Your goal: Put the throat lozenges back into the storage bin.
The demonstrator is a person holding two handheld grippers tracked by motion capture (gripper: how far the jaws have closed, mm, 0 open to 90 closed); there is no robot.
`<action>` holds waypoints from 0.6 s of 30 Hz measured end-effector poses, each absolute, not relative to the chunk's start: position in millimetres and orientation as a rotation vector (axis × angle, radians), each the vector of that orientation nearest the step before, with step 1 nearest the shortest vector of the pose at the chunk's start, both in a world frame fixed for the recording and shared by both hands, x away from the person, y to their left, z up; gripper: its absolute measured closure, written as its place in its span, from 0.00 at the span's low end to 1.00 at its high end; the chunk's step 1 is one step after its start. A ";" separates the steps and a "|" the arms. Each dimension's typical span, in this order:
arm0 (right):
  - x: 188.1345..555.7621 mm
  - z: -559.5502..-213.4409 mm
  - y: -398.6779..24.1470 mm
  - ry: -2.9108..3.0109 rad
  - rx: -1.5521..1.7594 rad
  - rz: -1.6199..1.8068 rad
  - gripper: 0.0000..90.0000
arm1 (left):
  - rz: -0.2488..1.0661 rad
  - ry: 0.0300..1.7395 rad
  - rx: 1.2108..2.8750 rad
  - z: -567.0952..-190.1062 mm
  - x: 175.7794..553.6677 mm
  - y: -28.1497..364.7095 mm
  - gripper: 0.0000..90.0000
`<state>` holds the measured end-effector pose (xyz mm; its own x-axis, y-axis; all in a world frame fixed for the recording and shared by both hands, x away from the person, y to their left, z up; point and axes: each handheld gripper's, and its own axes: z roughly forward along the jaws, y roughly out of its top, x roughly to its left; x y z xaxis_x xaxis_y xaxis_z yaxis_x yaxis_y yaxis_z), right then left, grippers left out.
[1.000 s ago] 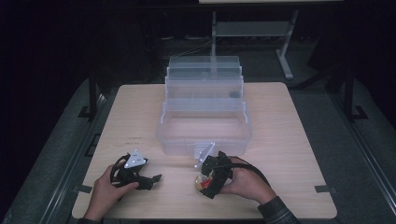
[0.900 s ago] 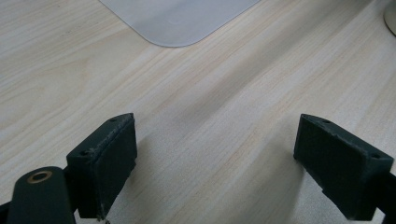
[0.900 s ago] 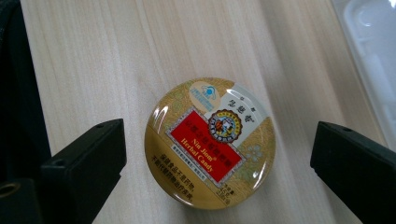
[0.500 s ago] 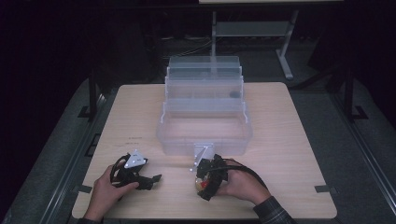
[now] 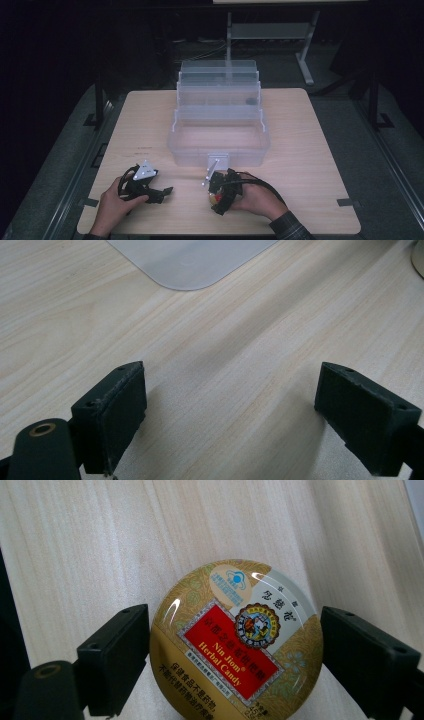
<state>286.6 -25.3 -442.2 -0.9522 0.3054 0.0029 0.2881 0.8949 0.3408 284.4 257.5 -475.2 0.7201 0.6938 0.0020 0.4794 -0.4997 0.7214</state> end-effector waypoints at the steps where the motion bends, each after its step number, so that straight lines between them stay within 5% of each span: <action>1: 286.7 -442.2 -25.4 3.009 0.471 0.529 0.18 | 0.380 0.885 2.196 -475.2 284.4 257.5 0.14; 18: 284.6 -440.8 -26.2 3.021 0.467 0.512 0.22 | 0.380 0.885 2.196 -475.2 284.4 257.4 0.14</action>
<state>284.6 -26.2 -440.8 -0.9538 0.3004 0.0088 0.2865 0.9001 0.3283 284.4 257.4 -475.2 0.7201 0.6939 0.0020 0.4795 -0.4996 0.7214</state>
